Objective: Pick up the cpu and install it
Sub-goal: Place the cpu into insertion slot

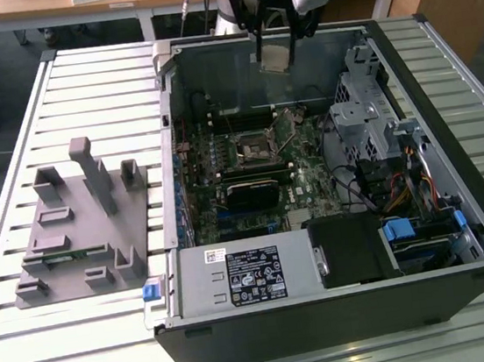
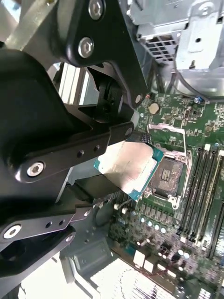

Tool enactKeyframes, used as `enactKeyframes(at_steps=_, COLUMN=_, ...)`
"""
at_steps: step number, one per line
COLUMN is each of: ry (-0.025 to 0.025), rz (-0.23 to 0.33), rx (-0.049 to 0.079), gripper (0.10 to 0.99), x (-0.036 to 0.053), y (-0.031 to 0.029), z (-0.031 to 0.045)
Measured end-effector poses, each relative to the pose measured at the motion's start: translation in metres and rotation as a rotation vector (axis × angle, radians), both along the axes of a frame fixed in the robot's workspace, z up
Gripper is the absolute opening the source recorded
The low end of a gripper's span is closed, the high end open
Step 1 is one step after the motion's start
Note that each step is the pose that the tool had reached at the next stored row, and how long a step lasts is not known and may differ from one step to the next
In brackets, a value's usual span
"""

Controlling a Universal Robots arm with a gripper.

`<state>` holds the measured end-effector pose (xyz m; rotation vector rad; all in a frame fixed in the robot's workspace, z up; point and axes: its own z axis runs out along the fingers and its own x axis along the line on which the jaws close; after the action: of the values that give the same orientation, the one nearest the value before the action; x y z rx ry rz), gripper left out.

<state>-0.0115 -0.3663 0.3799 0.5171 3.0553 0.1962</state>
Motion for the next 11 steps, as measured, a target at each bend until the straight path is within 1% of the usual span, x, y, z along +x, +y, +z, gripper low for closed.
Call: enactKeyframes(at_steps=11, ry=-0.0002, rz=-0.138, rx=-0.002, gripper=0.529, x=0.0000, y=0.0003, z=-0.0011)
